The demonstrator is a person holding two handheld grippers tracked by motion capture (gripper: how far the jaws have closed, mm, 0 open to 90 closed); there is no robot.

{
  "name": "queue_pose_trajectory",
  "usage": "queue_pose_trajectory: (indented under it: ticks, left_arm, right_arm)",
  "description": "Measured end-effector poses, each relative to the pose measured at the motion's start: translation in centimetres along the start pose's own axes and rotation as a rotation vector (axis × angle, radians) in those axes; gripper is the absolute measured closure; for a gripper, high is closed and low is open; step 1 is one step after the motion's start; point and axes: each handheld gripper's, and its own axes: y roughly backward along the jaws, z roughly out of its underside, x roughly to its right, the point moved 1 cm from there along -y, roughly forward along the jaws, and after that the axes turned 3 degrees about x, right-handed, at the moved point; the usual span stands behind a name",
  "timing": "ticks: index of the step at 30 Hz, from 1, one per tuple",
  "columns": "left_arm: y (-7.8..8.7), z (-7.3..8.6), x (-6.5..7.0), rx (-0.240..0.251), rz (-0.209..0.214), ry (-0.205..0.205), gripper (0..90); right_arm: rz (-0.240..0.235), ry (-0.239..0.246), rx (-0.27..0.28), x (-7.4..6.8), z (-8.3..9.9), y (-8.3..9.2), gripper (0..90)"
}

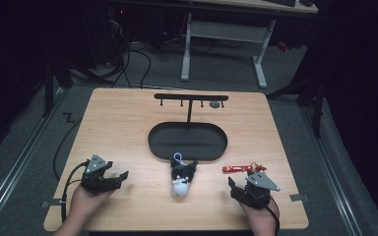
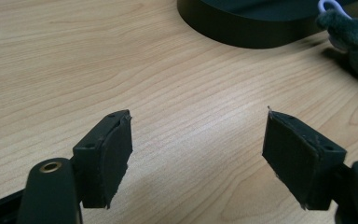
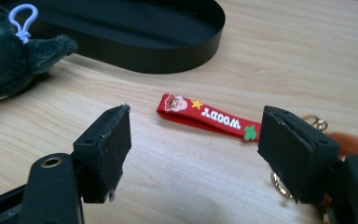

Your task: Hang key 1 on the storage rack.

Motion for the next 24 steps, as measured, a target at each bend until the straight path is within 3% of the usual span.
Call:
queue_pose_trajectory:
  ticks: [4,15,24]
  left_arm:
    - [0.27,-0.04,0.20,0.023,0.000,-0.006,27.8]
    - [0.02,0.04,0.49,0.011,-0.012,-0.037,27.6]
    - [0.09,-0.09,0.69,0.037,0.005,-0.036,28.1]
  right_arm:
    - [-0.009,0.008,0.011,0.00,0.01,-0.27,24.5]
    - [-0.039,-0.003,0.038,0.27,0.07,-0.14,26.9]
    - [-0.048,-0.010,0.068,0.16,0.01,0.08,27.4]
